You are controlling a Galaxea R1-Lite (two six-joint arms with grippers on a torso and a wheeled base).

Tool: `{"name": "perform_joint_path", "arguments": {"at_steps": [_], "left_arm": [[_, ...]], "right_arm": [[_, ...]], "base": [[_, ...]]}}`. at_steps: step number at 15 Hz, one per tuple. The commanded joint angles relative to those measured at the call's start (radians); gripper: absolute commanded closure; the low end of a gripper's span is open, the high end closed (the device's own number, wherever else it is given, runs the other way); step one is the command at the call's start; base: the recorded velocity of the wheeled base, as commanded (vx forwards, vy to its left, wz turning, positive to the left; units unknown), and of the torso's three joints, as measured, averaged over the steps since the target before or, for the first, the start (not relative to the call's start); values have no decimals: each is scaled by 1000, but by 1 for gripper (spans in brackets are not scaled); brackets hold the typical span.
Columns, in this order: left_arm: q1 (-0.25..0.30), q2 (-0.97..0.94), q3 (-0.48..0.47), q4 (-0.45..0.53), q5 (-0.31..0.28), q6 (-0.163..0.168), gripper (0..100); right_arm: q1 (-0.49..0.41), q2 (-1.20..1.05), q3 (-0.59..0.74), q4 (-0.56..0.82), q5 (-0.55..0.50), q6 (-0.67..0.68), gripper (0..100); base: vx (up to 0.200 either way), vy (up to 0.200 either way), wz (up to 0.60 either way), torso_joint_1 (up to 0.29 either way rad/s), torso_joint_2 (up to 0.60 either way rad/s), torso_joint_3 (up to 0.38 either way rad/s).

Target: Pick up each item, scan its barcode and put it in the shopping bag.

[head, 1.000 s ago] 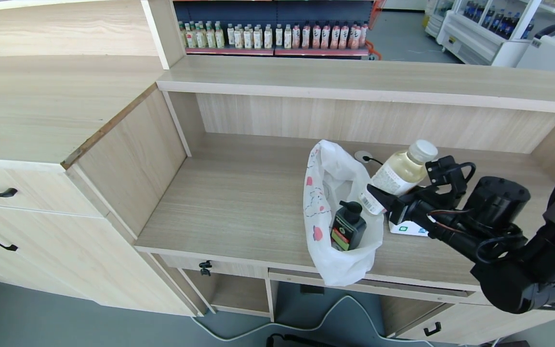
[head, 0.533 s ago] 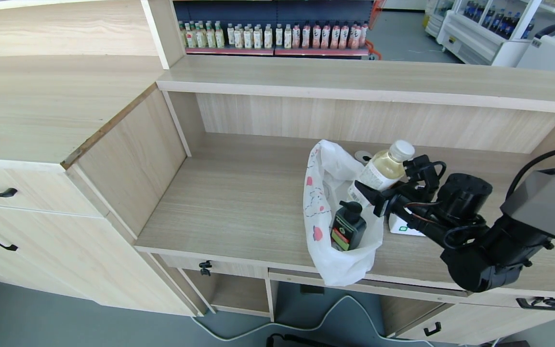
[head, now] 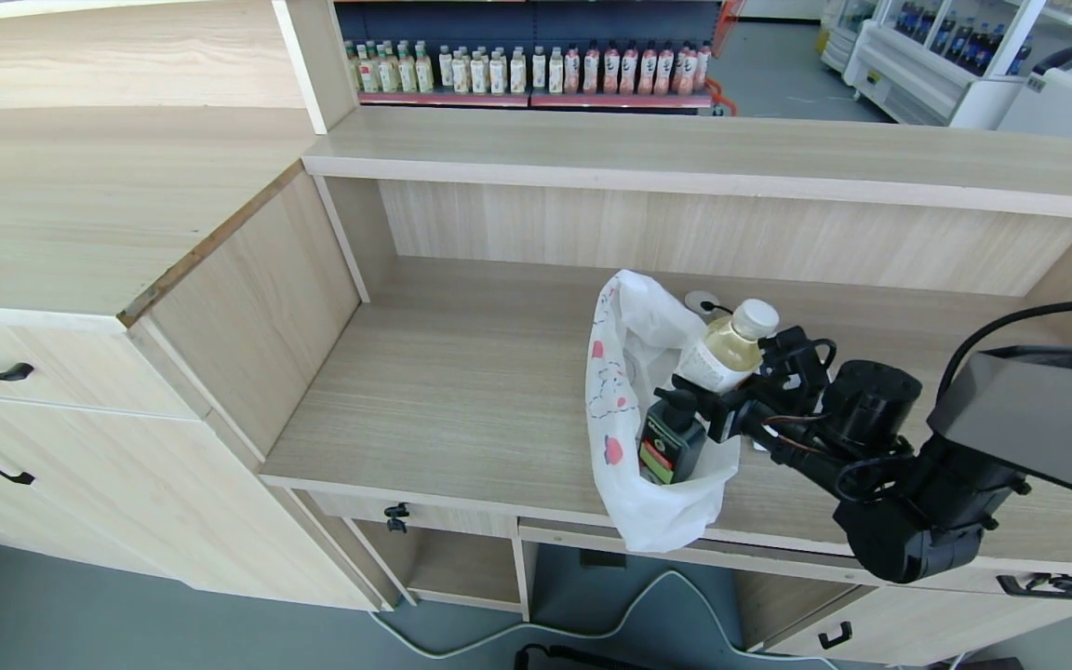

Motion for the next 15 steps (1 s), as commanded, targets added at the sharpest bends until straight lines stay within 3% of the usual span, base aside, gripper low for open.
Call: {"name": "perform_joint_path", "arguments": {"at_steps": [1,14,15], "left_arm": [[0,0,1,0,0,0,0],[0,0,1,0,0,0,0],[0,0,1,0,0,0,0]], "right_arm": [[10,40,27,-4,1,-3,100],[-22,43,19,-4,15,-75,100],[-22,43,22,-4,15,-74,0]], "base": [[0,0,0,0,0,0],[0,0,0,0,0,0],[0,0,0,0,0,0]]}}
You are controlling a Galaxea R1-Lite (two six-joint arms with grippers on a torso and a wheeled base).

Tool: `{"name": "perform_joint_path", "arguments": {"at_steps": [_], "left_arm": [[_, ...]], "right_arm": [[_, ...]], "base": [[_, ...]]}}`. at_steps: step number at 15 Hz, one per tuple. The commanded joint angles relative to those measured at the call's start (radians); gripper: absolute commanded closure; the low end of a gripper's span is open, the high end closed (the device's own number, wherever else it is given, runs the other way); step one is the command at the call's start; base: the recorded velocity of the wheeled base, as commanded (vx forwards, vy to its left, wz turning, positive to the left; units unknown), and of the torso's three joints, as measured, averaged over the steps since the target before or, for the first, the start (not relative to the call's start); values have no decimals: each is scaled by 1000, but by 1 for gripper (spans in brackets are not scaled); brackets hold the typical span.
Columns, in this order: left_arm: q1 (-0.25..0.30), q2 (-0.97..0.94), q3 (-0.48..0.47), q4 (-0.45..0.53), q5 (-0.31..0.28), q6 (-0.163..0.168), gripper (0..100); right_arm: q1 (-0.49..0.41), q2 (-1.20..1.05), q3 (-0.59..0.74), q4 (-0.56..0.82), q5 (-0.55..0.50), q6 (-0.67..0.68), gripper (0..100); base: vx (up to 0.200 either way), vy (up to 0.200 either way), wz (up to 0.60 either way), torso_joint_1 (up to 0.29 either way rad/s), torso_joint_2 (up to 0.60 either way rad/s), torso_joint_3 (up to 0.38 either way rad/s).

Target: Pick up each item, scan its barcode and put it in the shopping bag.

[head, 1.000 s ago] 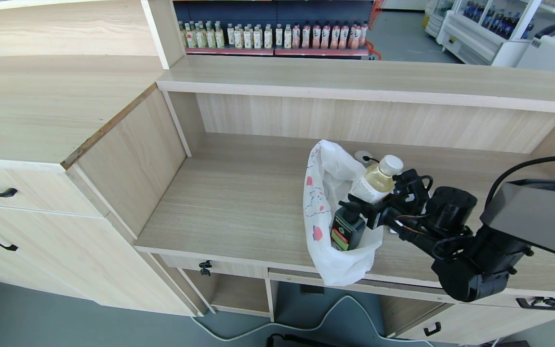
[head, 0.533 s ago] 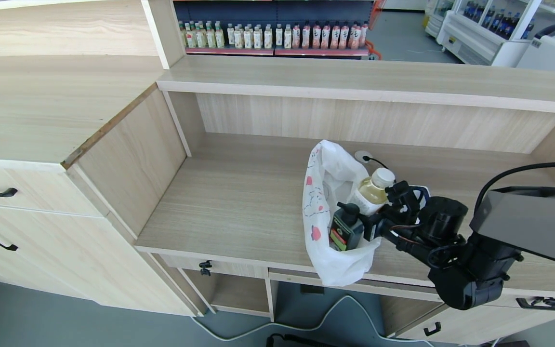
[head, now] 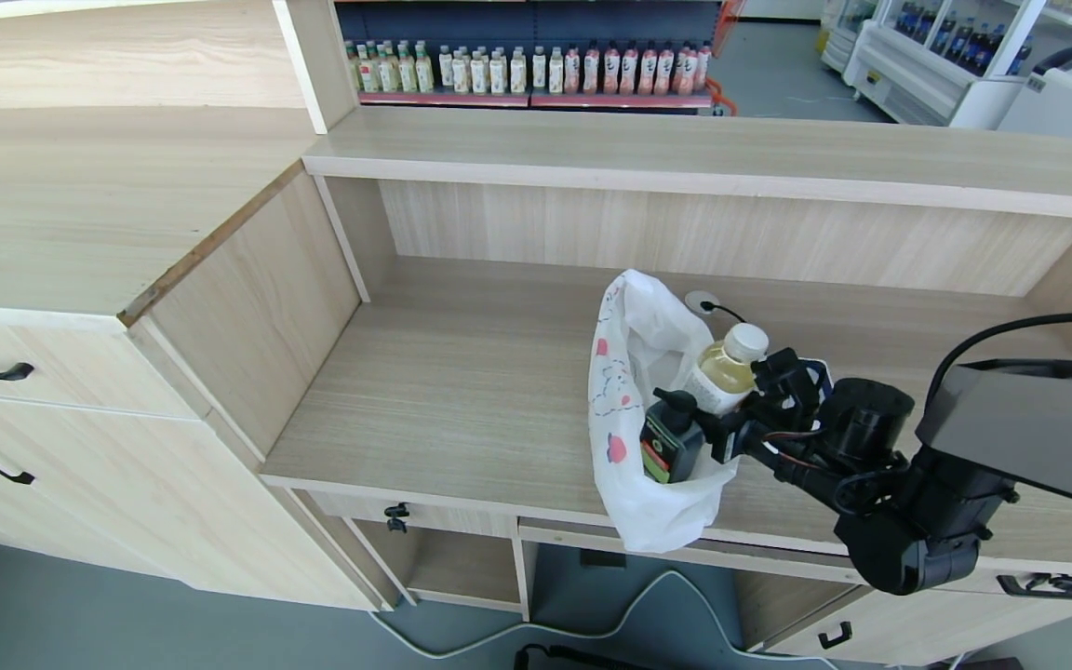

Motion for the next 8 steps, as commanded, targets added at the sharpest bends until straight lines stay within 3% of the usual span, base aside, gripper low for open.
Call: {"name": "perform_joint_path", "arguments": {"at_steps": [1,8], "left_arm": [[0,0,0,0,0,0,0],[0,0,0,0,0,0,0]], "right_arm": [[0,0,3,3,0,1,0],[0,-66,-3,3,-1,1,0]], "base": [[0,0,0,0,0,0],[0,0,0,0,0,0]]}}
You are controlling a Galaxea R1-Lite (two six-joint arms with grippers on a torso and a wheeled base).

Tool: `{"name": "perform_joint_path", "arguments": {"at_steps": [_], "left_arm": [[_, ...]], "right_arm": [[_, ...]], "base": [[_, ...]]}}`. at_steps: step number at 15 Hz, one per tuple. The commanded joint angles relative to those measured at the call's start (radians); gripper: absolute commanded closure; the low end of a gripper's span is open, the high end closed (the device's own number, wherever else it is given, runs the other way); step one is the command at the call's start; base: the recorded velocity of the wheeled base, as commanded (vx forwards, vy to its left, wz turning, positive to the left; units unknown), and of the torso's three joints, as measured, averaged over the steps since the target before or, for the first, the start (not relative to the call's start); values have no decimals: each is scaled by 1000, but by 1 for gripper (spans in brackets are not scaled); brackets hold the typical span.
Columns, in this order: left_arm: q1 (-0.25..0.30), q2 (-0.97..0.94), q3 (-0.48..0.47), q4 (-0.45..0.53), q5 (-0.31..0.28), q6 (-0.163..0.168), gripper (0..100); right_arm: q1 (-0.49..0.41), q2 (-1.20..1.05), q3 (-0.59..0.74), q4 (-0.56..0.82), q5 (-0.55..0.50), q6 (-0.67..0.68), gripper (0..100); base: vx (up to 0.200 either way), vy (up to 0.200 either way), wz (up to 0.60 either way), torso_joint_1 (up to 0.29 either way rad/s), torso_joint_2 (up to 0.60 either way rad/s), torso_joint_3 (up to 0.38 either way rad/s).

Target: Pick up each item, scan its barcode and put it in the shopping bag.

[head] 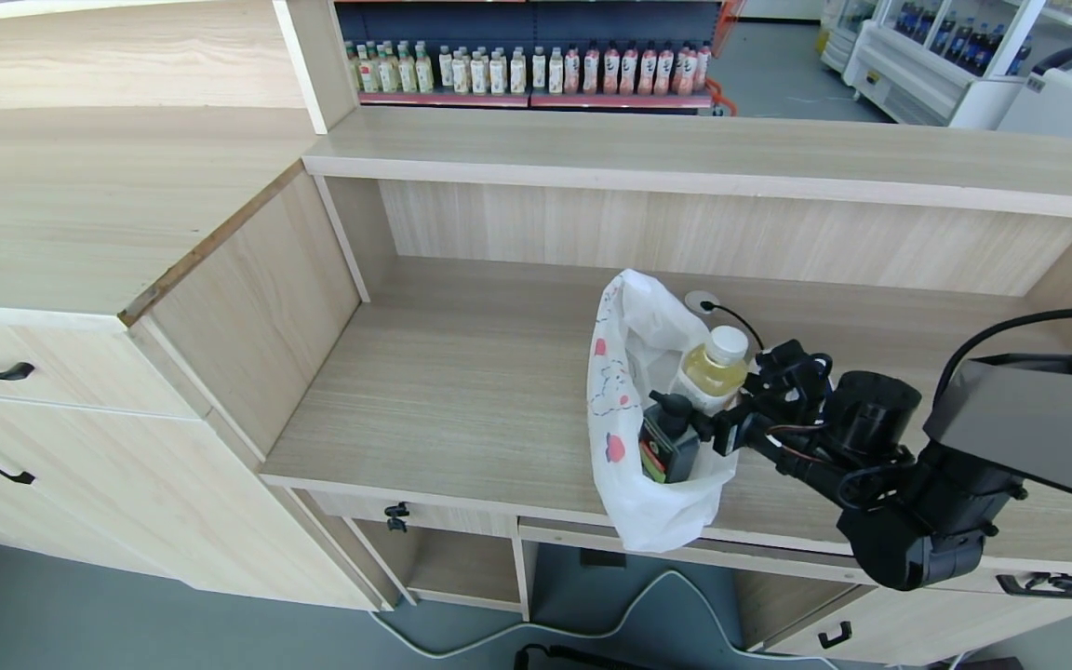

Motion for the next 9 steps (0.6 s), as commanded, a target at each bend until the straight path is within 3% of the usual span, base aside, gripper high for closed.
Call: {"name": "perform_joint_path", "arguments": {"at_steps": [1,5,9], "left_arm": [[0,0,0,0,0,0,0],[0,0,0,0,0,0,0],[0,0,0,0,0,0,0]], "right_arm": [[-1,-81,2,-2,-3,3,0],[-9,-288,45,40,-4,3,0],[-108,-619,255,143,-9,-35,0]], "base": [[0,0,0,0,0,0],[0,0,0,0,0,0],[0,0,0,0,0,0]]}}
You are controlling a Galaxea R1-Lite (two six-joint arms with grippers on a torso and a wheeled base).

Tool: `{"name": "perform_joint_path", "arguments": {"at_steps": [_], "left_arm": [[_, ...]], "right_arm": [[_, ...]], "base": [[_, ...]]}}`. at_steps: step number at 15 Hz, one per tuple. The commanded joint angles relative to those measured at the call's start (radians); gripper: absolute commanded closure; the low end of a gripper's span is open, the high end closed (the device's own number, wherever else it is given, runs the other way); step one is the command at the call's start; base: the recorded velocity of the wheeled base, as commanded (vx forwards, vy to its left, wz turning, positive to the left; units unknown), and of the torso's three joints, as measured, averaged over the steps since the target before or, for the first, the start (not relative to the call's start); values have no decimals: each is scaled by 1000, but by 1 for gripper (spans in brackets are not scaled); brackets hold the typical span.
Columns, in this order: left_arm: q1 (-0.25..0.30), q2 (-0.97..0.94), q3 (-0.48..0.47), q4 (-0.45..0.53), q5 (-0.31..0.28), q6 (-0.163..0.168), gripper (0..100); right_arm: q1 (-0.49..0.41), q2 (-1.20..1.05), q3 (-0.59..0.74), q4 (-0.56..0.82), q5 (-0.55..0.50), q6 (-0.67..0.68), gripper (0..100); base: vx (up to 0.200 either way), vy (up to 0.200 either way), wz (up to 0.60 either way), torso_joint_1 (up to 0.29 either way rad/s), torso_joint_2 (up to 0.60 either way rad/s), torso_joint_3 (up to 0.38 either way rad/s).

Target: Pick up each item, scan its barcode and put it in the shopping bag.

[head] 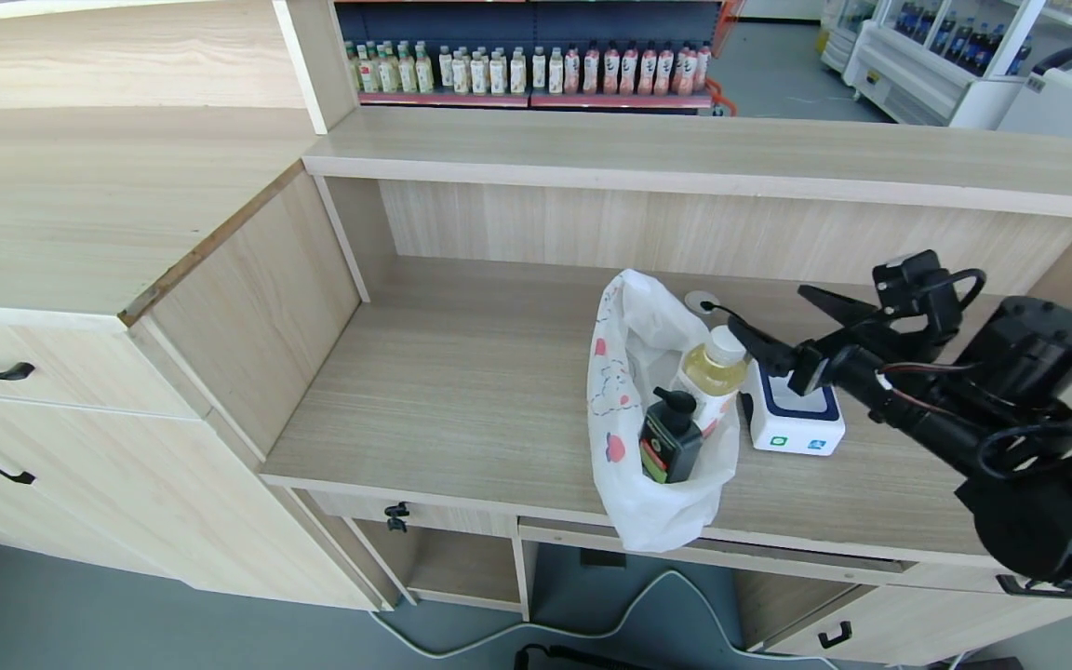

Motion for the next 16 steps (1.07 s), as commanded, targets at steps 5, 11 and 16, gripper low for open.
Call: {"name": "perform_joint_path", "arguments": {"at_steps": [5,11,16], "left_arm": [[0,0,0,0,0,0,0],[0,0,0,0,0,0,0],[0,0,0,0,0,0,0]], "right_arm": [[-171,-723,288,570,-262,34,0],[-138,-1394,617,921,-273,51,0],[-187,-1852,617,1407,-267,36,0]], "base": [[0,0,0,0,0,0],[0,0,0,0,0,0],[0,0,0,0,0,0]]}}
